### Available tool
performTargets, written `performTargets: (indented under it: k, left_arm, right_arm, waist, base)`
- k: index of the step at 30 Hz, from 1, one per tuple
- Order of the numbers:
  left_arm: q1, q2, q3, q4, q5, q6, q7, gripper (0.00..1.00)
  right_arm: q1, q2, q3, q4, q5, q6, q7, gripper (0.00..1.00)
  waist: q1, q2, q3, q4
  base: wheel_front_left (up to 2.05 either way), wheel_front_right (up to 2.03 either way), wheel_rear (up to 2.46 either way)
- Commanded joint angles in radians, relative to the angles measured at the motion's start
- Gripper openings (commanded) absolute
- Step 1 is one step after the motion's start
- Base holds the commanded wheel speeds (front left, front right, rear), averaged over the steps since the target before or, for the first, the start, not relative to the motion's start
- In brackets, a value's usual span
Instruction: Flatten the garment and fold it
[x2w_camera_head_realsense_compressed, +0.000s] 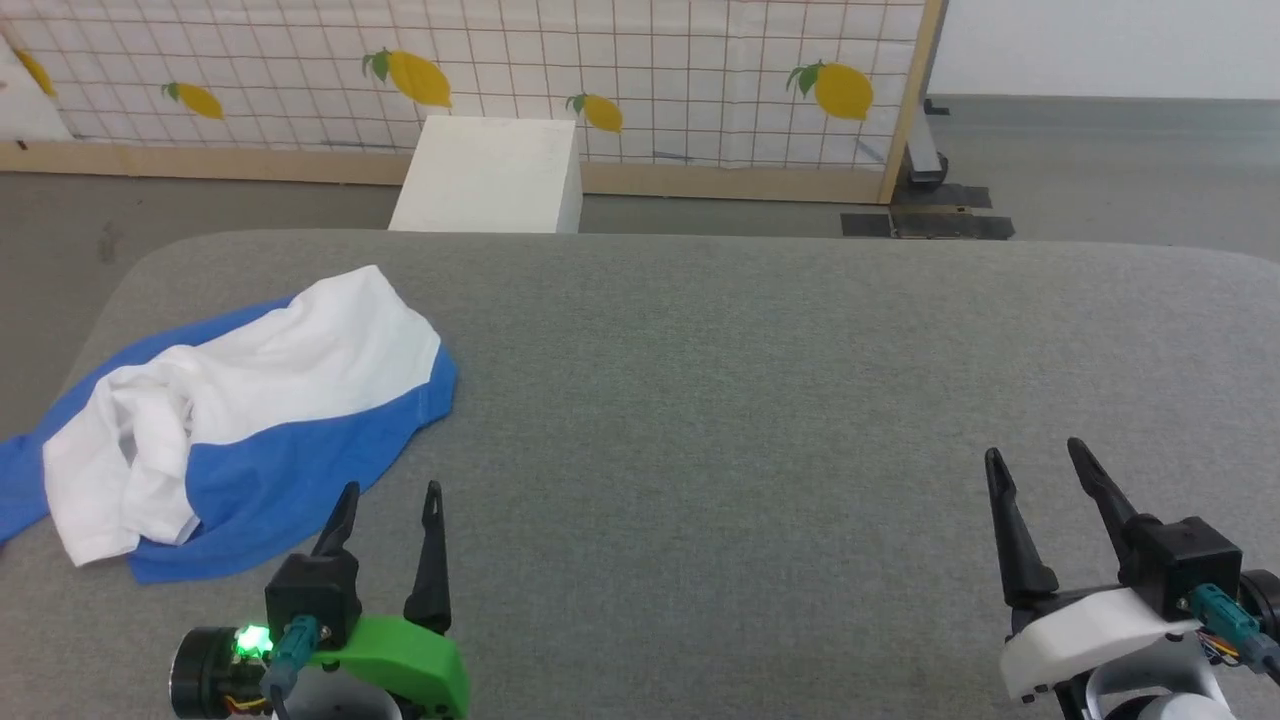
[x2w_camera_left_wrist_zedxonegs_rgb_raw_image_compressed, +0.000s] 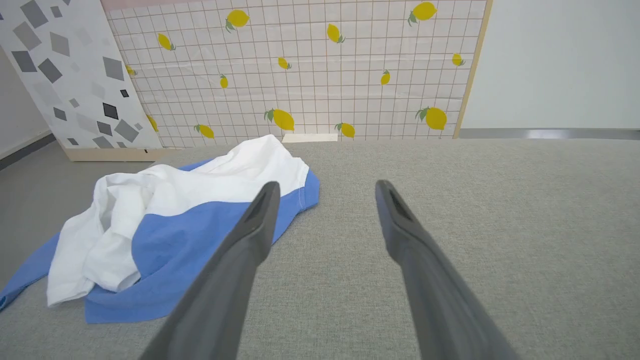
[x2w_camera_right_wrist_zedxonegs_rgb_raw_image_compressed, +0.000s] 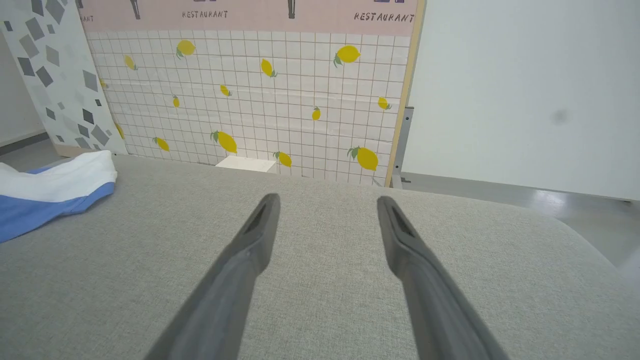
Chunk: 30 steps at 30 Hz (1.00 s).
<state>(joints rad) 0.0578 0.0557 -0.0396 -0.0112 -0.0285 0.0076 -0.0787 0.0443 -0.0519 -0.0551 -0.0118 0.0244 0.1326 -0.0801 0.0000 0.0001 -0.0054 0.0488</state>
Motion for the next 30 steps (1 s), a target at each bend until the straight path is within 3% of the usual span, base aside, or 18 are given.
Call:
performTargets:
  k: [1, 30]
  left_arm:
    - [0.013, -0.002, 0.0, -0.005, -0.009, 0.007, -0.011, 1.0]
    - [0.062, -0.002, -0.02, -0.003, -0.024, 0.012, -0.07, 1.0]
  right_arm:
    - [0.017, 0.001, -0.001, -0.006, -0.005, -0.001, -0.011, 1.0]
    - [0.056, 0.001, 0.033, -0.001, -0.006, -0.001, -0.069, 1.0]
  waist:
    - [0.0, -0.0001, -0.001, 0.01]
    - [0.0, -0.0001, -0.026, 0.188]
  base:
    - [0.0, 0.0, 0.0]
    - [0.0, 0.0, 0.0]
